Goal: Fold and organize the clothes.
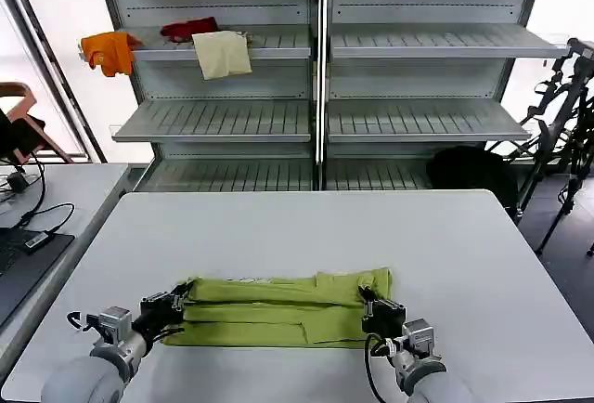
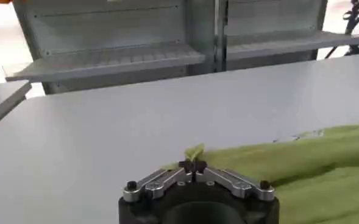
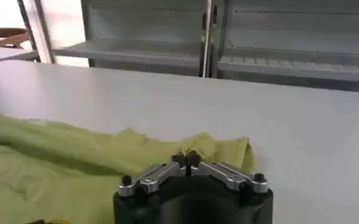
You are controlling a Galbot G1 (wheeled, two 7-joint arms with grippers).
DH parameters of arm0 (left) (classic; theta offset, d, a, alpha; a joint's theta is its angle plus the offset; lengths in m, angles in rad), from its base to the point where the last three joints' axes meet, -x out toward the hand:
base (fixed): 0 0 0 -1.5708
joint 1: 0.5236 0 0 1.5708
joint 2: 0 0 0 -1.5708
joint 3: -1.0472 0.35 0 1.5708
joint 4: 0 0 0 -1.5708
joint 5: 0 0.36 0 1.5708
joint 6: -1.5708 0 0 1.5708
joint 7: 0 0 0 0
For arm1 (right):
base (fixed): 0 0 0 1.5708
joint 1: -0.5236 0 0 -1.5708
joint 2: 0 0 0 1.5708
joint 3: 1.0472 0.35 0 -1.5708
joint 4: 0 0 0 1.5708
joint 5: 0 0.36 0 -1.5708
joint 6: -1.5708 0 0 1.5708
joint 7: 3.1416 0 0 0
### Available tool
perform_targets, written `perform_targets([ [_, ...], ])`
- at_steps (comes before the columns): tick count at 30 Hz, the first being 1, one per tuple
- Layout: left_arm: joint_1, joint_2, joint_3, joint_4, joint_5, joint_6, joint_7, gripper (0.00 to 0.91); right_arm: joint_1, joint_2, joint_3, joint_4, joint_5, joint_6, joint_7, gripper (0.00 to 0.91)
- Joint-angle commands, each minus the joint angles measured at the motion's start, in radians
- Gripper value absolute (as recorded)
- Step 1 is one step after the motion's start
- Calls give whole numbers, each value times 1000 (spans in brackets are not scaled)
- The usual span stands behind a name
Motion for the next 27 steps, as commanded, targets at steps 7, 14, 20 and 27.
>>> perform_targets([
  [7, 21, -29, 10, -36, 133, 6, -23, 907, -29, 14, -9, -6, -287, 3, 7, 907],
  [14, 39, -51, -7, -55, 7, -128, -14, 907, -46, 16, 29, 109, -152, 63, 27, 907],
  [20, 88, -104, -6, -62, -72, -224, -99, 907, 2, 7, 93, 212, -11, 190, 42, 907],
  [27, 139, -184, -1, -57, -46, -277, -198, 907, 105, 6, 123, 202, 89, 265, 81, 907],
])
